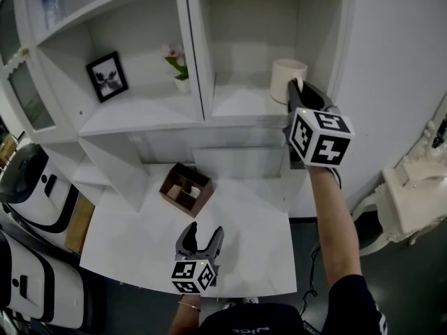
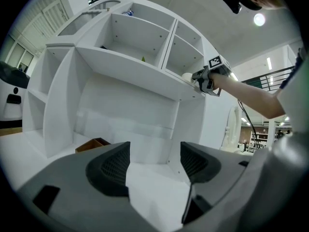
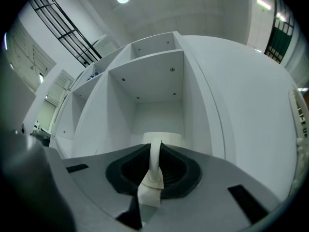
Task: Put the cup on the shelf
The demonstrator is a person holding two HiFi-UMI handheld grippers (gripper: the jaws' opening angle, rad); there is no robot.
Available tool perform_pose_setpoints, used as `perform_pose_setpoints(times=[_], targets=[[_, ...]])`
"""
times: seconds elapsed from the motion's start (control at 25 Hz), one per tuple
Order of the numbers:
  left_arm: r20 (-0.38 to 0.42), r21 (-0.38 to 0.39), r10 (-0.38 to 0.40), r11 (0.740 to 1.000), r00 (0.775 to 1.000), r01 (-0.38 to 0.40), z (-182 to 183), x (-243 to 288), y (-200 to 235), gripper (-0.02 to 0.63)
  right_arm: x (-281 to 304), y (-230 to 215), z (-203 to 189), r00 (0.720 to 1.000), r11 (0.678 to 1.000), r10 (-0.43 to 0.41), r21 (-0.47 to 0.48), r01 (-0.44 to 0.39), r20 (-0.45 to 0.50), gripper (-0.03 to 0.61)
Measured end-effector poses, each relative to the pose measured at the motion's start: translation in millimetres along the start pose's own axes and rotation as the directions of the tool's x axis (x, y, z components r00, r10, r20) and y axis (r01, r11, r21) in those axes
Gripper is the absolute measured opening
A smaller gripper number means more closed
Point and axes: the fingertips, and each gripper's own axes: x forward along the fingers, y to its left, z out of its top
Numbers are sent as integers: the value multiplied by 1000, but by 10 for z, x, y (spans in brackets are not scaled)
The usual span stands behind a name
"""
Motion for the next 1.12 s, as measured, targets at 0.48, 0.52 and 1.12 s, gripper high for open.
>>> perform_pose_setpoints(times=[0.48,0.52,1.12], targets=[[8,-7,28,1000,1000,-28,6,-79,78,314,-14,43,-132,997,994,-57,-97,51,-60,202],[9,-8,27,1000,1000,-27,7,-78,76,314,-12,47,-153,997,994,-53,-94,46,-65,230],[-28,35,-15,999,1000,16,-115,-42,-98,314,-437,237,-145,1000,960,-10,-279,13,15,287]])
